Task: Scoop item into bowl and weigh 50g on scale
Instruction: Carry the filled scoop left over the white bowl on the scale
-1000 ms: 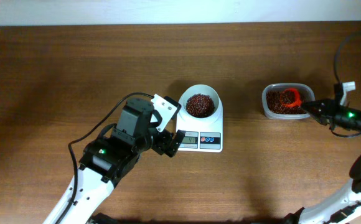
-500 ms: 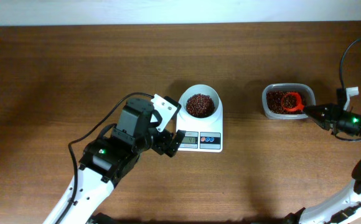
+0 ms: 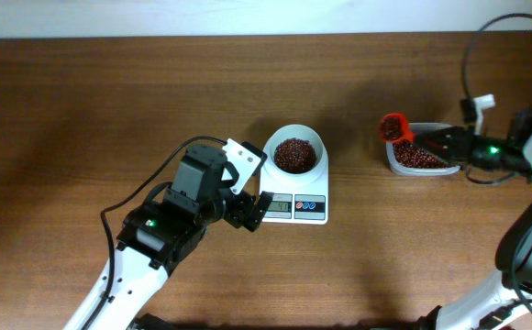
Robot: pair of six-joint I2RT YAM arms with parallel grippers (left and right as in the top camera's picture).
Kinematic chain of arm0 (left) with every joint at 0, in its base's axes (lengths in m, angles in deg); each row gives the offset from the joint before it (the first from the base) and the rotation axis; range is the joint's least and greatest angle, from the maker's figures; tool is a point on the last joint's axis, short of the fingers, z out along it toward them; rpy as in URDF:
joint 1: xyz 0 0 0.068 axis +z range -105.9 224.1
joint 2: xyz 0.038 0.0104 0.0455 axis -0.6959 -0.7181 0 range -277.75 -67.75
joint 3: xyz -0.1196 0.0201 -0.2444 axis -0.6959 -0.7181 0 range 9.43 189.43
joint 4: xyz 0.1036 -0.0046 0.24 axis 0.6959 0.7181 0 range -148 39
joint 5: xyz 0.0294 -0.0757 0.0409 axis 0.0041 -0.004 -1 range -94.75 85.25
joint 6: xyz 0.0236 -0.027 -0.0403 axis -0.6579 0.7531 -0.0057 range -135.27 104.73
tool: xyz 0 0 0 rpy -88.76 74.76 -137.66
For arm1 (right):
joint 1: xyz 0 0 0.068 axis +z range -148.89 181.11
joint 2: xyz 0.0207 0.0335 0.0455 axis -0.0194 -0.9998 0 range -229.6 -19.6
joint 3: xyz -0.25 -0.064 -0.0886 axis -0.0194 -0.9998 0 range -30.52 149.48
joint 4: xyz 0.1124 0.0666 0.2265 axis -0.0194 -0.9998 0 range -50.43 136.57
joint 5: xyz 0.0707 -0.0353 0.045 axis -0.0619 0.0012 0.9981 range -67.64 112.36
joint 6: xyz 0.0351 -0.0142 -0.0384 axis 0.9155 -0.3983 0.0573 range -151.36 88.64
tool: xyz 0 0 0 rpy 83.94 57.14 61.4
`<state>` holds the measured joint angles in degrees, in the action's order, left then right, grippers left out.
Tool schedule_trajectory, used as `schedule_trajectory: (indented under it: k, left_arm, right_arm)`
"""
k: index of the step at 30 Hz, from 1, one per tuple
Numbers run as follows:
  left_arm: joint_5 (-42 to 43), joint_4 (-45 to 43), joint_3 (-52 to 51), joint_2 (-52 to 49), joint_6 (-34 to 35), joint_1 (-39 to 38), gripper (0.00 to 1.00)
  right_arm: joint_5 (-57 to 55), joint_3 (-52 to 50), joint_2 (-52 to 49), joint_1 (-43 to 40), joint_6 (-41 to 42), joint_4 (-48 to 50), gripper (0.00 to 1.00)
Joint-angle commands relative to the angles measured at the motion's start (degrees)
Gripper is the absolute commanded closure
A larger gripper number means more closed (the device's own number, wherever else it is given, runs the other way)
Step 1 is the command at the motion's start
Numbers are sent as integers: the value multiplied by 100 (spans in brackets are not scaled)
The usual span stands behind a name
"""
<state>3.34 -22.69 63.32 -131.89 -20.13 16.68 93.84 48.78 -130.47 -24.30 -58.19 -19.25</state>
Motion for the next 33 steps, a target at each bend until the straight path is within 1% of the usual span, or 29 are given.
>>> schedule_trajectory:
  k: [1, 6, 10, 19, 24, 33]
  left_arm:
    - [-24, -11, -28, 7, 52, -28, 1]
    - [-24, -11, -28, 7, 52, -28, 1]
    - [-24, -11, -28, 7, 52, -28, 1]
    - [-24, -11, -28, 7, 52, -28, 1]
    - [-24, -11, -28, 7, 52, -28, 1]
    - [-24, -11, -28, 7, 52, -28, 1]
  right_arm:
    - [186, 140, 146, 542, -79, -20, 96]
    - [186, 140, 146, 1290, -79, -15, 96]
    - [186, 140, 146, 1569, -76, -22, 96]
    - [118, 140, 146, 1620, -87, -37, 96]
    - [109, 138, 146, 1674, -304, -22, 96]
    - [72, 138, 146, 1725, -297, -7, 96]
